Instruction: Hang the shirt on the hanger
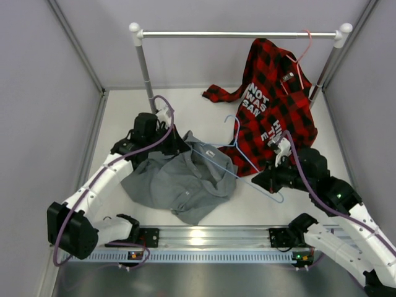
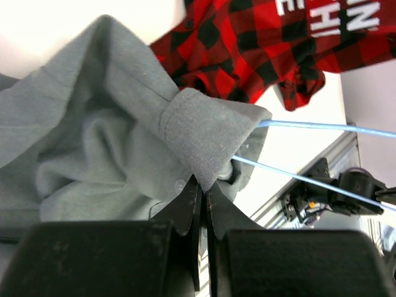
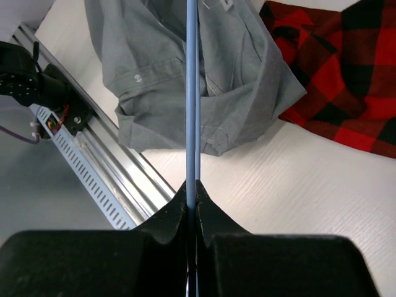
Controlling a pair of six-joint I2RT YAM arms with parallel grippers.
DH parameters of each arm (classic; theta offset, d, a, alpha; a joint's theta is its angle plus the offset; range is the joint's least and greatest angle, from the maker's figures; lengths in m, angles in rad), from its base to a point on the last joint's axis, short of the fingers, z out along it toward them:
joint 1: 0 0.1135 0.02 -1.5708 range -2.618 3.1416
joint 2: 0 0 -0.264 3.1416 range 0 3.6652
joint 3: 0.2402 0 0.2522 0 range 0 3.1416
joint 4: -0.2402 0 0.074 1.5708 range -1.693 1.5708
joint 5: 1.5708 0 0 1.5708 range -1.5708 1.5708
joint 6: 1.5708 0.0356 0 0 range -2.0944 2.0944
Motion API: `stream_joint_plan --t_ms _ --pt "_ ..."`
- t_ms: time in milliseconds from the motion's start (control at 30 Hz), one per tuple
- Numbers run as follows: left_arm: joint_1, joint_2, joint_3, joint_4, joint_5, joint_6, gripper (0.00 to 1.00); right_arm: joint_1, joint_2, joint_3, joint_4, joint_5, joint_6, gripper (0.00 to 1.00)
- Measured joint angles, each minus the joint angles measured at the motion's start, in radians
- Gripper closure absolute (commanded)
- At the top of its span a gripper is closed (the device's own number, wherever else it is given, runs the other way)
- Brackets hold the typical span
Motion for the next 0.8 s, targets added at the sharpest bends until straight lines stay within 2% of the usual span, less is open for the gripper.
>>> stream_joint_plan --t_ms 233,400,533,633,800 --pt "-0.111 -0.001 0.035 0.008 0.057 0.010 1.00 0.000 0.012 -0.098 0.214 -0.151 0.048 1.00" --pt "-0.176 -0.062 0.092 -0.019 0.098 0.042 1.00 0.000 0.041 -0.189 0.371 -0.229 0.076 1.00" --pt "-0.299 -0.106 0.168 -0.079 0.068 0.095 1.00 0.000 0.037 -0.237 0.492 -0.267 0.090 1.00" --pt "-0.365 -0.130 0.208 -0.137 0.026 0.125 1.00 0.000 0.023 -0.259 0.588 -0.253 0.109 1.00" --pt "-0.378 -0.139 0.323 -0.249 -0.043 0.162 1.00 0.001 -0.105 -0.383 0.808 -0.123 0.195 1.00"
